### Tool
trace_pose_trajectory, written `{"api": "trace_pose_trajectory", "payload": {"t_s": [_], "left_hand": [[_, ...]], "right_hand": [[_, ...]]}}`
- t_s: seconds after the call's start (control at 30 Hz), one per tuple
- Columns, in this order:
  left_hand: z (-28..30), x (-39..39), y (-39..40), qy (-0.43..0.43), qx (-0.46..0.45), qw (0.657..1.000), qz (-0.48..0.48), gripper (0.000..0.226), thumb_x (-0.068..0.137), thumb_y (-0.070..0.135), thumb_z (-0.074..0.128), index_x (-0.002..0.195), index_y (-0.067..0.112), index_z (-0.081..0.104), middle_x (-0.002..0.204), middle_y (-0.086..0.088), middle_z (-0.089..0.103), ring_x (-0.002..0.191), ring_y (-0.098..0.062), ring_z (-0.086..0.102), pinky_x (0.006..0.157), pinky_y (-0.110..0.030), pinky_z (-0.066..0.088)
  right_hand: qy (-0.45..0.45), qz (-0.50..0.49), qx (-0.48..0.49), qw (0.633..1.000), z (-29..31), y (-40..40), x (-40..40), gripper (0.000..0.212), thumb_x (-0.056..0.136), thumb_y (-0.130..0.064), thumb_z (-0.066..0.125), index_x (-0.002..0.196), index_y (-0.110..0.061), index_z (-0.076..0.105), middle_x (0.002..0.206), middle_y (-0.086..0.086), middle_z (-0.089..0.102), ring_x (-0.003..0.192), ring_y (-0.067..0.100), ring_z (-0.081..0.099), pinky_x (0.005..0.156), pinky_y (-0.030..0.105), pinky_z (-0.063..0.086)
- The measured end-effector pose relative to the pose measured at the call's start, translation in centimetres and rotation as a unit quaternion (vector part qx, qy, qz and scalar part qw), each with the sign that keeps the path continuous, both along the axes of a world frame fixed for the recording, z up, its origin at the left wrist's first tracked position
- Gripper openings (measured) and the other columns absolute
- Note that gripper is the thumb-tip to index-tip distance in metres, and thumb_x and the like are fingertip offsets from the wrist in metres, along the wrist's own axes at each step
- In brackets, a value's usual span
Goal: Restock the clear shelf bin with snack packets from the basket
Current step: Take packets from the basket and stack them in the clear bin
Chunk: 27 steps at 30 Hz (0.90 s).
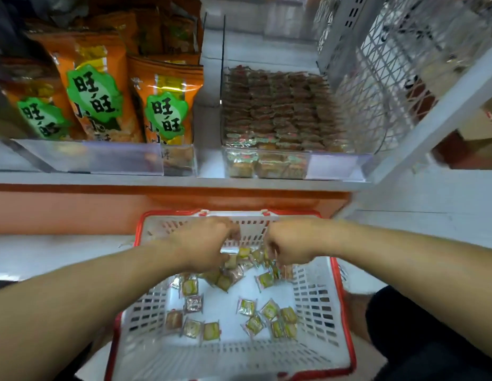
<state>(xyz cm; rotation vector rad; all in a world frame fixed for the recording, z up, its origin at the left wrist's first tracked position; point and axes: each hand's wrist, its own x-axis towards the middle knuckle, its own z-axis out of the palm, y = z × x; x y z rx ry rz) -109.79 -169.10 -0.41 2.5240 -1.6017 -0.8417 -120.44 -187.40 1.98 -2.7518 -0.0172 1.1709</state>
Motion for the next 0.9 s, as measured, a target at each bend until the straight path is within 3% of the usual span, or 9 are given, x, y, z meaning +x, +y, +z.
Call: {"api": "trace_pose_trajectory", "payload": {"t_s": [0.07,0.17,0.3,0.4,0.53,0.67,0.77,0.83,0.9], "left_hand": [[-4.1,0.1,1.5,0.033,0.097,0.994,0.030,0.052,0.093,0.032,0.066,0.143,0.026,0.049,0.145,0.001,0.052,0.128,-0.021,0.054,0.106,-0.036,0.046],[-9.0,0.2,2.8,0.055,0.175,0.981,0.059,0.058,0.090,0.024,0.064,0.145,0.020,0.047,0.147,-0.007,0.048,0.132,-0.025,0.051,0.111,-0.036,0.043],[-14.1,-0.7,1.2,0.093,0.149,0.980,0.094,0.050,0.094,0.015,0.051,0.144,0.020,0.048,0.149,-0.010,0.047,0.139,-0.029,0.044,0.114,-0.036,0.037],[-17.6,-1.8,-1.0,0.118,0.109,0.983,0.090,0.056,0.090,0.007,0.057,0.144,0.023,0.049,0.149,-0.006,0.045,0.136,-0.025,0.046,0.111,-0.035,0.040],[-21.8,-3.0,-3.3,0.127,0.091,0.982,0.105,0.071,0.092,0.013,0.062,0.156,0.023,0.032,0.158,-0.006,0.035,0.142,-0.027,0.038,0.116,-0.040,0.038],[-25.0,-3.6,-4.9,0.112,0.108,0.980,0.127,0.089,0.091,0.033,0.068,0.161,0.023,0.014,0.164,-0.005,0.023,0.149,-0.029,0.023,0.116,-0.051,0.038],[-26.3,-3.4,-5.8,0.122,0.103,0.977,0.139,0.100,0.088,0.037,0.071,0.163,0.026,0.006,0.163,-0.003,0.023,0.149,-0.030,0.022,0.116,-0.054,0.038],[-26.5,-3.5,-6.3,0.123,0.101,0.978,0.131,0.088,0.088,0.038,0.070,0.160,0.028,0.020,0.154,-0.008,0.032,0.143,-0.030,0.033,0.113,-0.051,0.043],[-26.5,-3.8,-6.7,0.113,0.098,0.982,0.113,0.061,0.088,0.040,0.070,0.143,0.029,0.046,0.134,-0.008,0.042,0.129,-0.029,0.046,0.103,-0.047,0.051]], "right_hand": [[0.019,-0.049,-0.039,0.998,-6.4,-1.0,-2.1,0.017,0.087,-0.012,0.064,0.103,-0.009,0.067,0.106,0.012,0.067,0.096,0.031,0.065,0.079,0.033,0.055],[-0.001,-0.146,-0.033,0.989,-12.4,-3.0,-4.1,0.051,0.087,-0.020,0.065,0.135,-0.015,0.048,0.137,0.013,0.048,0.122,0.031,0.052,0.098,0.034,0.044],[-0.061,-0.190,-0.075,0.977,-18.2,-2.8,-3.5,0.078,0.083,-0.021,0.068,0.151,-0.019,0.030,0.155,0.011,0.034,0.146,0.034,0.025,0.119,0.050,0.026],[-0.037,-0.208,-0.087,0.974,-22.4,-2.0,-3.2,0.088,0.085,-0.027,0.066,0.157,-0.023,0.016,0.162,0.012,0.020,0.150,0.038,0.016,0.120,0.057,0.022],[-0.044,-0.199,-0.121,0.972,-26.3,-0.9,-2.7,0.099,0.077,-0.047,0.077,0.154,-0.028,0.018,0.156,0.012,0.022,0.144,0.041,0.025,0.112,0.058,0.030],[-0.086,-0.259,-0.099,0.957,-28.6,-0.3,-2.5,0.107,0.067,-0.041,0.085,0.152,-0.031,0.020,0.154,0.012,0.027,0.137,0.041,0.034,0.110,0.054,0.036],[-0.100,-0.279,-0.082,0.951,-29.6,0.1,-3.0,0.107,0.063,-0.040,0.086,0.148,-0.029,0.021,0.150,0.013,0.033,0.132,0.038,0.039,0.109,0.051,0.039],[-0.092,-0.275,-0.079,0.954,-29.7,0.2,-2.8,0.104,0.066,-0.038,0.086,0.147,-0.027,0.023,0.149,0.013,0.036,0.130,0.037,0.041,0.107,0.049,0.042],[-0.085,-0.281,-0.061,0.954,-29.7,0.0,-2.5,0.096,0.072,-0.033,0.084,0.148,-0.029,0.026,0.149,0.011,0.035,0.127,0.035,0.044,0.104,0.047,0.045]]}}
